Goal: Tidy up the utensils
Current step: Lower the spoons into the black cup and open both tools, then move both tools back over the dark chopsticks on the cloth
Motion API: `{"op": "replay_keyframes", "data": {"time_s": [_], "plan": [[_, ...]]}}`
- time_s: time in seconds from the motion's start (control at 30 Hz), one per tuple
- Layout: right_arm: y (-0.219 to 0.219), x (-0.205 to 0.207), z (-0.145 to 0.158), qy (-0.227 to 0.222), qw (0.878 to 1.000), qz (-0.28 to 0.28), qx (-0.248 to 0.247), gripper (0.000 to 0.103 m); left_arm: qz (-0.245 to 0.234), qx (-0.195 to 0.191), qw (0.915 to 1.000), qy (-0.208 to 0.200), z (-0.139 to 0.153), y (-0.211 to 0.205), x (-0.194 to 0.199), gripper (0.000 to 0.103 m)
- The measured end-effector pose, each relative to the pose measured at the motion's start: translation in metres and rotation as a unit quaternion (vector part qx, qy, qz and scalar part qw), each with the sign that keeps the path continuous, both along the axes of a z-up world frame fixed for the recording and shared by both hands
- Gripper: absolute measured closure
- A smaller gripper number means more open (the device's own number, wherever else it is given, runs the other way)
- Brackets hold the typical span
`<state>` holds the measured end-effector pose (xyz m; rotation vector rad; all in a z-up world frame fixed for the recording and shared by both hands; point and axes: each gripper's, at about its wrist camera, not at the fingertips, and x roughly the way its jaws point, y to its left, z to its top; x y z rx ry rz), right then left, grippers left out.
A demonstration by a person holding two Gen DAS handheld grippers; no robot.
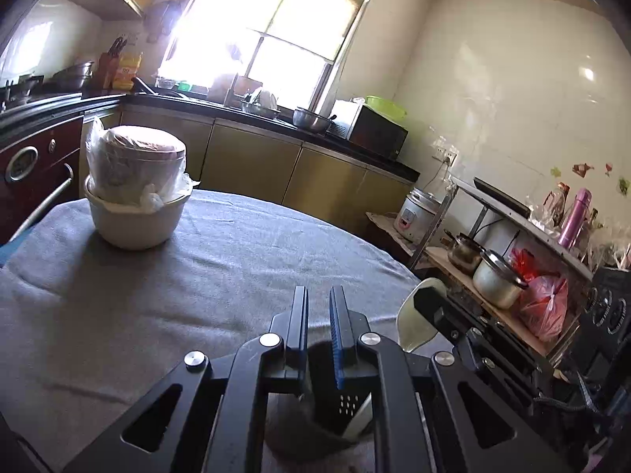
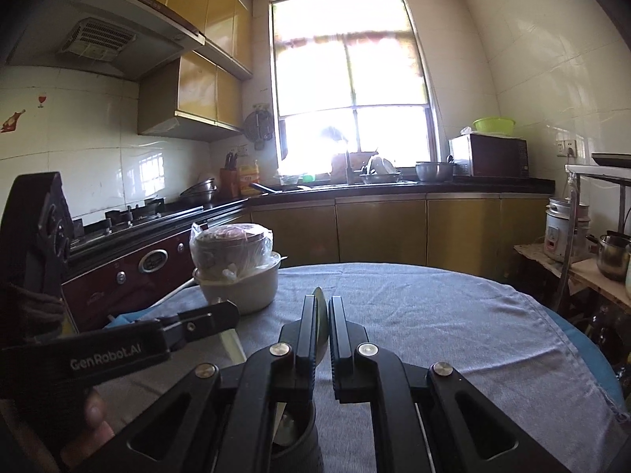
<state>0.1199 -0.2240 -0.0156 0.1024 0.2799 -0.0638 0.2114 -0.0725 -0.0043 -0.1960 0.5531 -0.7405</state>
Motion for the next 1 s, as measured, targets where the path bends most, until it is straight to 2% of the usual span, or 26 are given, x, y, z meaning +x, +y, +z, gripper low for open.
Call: {"op": "replay_keyframes", "data": {"time_s": [0.1, 0.13, 0.17, 0.2, 0.23, 0.27, 0.33, 0.43, 0.53, 0.63, 0.8, 1.0], "plan": [[-0.001, -0.005, -0.002, 0.026, 0.999, 0.016, 0.011, 0.096, 0.001, 0.015, 0.9999, 0.001, 0.000, 0.008, -0.011, 0.092], [-0.002, -0.006, -0.003, 0.036, 0.999, 0.020, 0.015, 0.091, 0.001, 0.018, 0.9998, 0.002, 0.000, 0.012, -0.015, 0.091], [-0.004, -0.006, -0.004, 0.052, 0.998, 0.023, 0.023, 0.075, 0.003, 0.019, 0.9998, 0.002, 0.001, 0.016, -0.020, 0.091], [-0.007, -0.007, -0.005, 0.069, 0.997, 0.025, 0.038, 0.065, 0.006, 0.022, 0.9997, 0.004, 0.002, 0.022, -0.024, 0.087], [-0.011, -0.010, -0.006, 0.073, 0.996, 0.024, 0.053, 0.043, 0.008, 0.025, 0.9996, 0.006, 0.002, 0.026, -0.028, 0.076], [-0.017, -0.017, -0.006, 0.066, 0.995, 0.022, 0.074, 0.038, 0.012, 0.029, 0.9995, 0.006, 0.004, 0.031, -0.033, 0.070], [-0.025, -0.028, -0.001, 0.055, 0.994, 0.015, 0.092, 0.038, 0.023, 0.042, 0.9988, 0.002, 0.006, 0.044, -0.044, 0.052], [-0.039, -0.046, 0.005, 0.060, 0.991, 0.005, 0.122, 0.039, 0.038, 0.059, 0.9975, 0.008, 0.007, 0.065, -0.059, 0.042], [-0.046, -0.062, 0.010, 0.079, 0.989, -0.003, 0.127, 0.039, 0.061, 0.077, 0.9945, 0.036, 0.004, 0.090, -0.072, 0.033], [-0.053, -0.088, 0.014, 0.086, 0.986, -0.005, 0.139, 0.039, 0.086, 0.096, 0.9900, 0.059, -0.004, 0.110, -0.087, 0.032], [-0.061, -0.129, 0.018, 0.089, 0.980, -0.005, 0.177, 0.039, 0.108, 0.101, 0.9844, 0.095, -0.015, 0.132, -0.114, 0.032], [-0.060, -0.162, 0.013, 0.106, 0.978, -0.017, 0.178, 0.039, 0.102, 0.118, 0.9834, 0.094, -0.015, 0.131, -0.152, 0.032]]}}
